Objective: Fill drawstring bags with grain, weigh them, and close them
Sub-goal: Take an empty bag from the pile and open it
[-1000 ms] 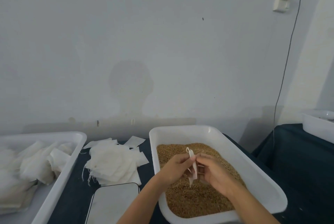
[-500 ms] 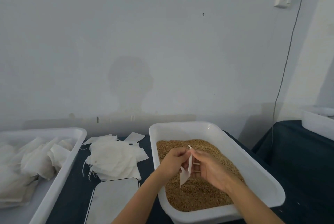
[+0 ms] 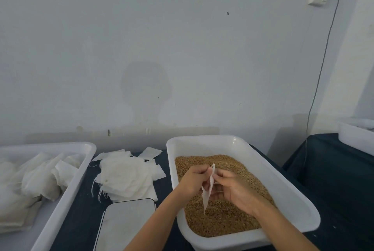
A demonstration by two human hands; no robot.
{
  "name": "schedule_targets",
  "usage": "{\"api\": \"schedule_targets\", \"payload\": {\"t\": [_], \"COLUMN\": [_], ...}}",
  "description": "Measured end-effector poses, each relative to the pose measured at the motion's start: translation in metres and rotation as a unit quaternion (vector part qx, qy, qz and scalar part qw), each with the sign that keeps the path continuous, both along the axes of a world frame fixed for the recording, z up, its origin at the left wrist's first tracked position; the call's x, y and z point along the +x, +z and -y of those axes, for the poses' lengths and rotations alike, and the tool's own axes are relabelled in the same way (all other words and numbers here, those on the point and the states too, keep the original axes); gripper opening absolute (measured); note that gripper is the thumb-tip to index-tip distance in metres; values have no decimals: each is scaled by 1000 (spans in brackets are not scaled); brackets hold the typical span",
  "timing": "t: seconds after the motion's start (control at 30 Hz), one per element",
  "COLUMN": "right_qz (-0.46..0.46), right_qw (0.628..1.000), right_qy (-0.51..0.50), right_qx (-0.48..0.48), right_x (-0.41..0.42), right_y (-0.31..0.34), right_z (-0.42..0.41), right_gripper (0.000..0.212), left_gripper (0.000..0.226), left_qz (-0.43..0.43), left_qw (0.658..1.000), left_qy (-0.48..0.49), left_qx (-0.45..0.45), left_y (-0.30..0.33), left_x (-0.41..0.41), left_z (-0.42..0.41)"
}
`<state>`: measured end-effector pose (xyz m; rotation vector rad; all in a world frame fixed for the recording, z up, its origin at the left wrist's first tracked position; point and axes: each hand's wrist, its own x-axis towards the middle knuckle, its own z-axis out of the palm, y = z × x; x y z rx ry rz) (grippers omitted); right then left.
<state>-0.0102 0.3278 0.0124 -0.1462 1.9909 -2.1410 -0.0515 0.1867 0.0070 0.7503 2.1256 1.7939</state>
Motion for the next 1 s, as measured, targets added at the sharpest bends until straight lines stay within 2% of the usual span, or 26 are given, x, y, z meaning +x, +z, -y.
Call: {"api": "schedule_targets", "payload": {"t": [0.17,0.33,0.43,0.5,0.57,0.67,0.73,0.77,0.9,1.0], "right_qz": [-7,-6,-17,-23,-24,-33,-40,-39,-18,-2], "right_qw": [999,995,984,977,973,967,963,962,956,955], "right_qy": [-33,-92,-147,-164,-170,-186,-191,-194,-238,-255], "right_qx": [23,45,95,135,155,173,184,186,170,150], "right_x": [0,-2,-2,-1,-1,0,0,0,-1,-1], "right_y": [1,2,1,1,0,1,2,2,1,4], "right_z": [2,0,-1,-1,0,2,2,1,0,0], "right_gripper": [19,18,19,20,19,18,20,21,20,20], "left_gripper": [32,31,23,17,18,11,14,15,39,23], "left_qz": [-12,-31,-38,-77,-177,-343,-386,-392,-459,-514], "left_qw": [1000,998,994,986,969,910,876,870,848,817], "left_qy": [3,47,99,133,148,132,127,132,132,106], "left_qx": [-12,3,-20,-57,-91,-191,-262,-267,-231,-238], "left_y": [-1,-1,-4,-7,-8,-10,-14,-16,-13,-11], "left_x": [0,0,0,1,2,3,4,4,10,13], "left_z": [0,0,-1,-1,-2,-4,-7,-8,-10,-11]}}
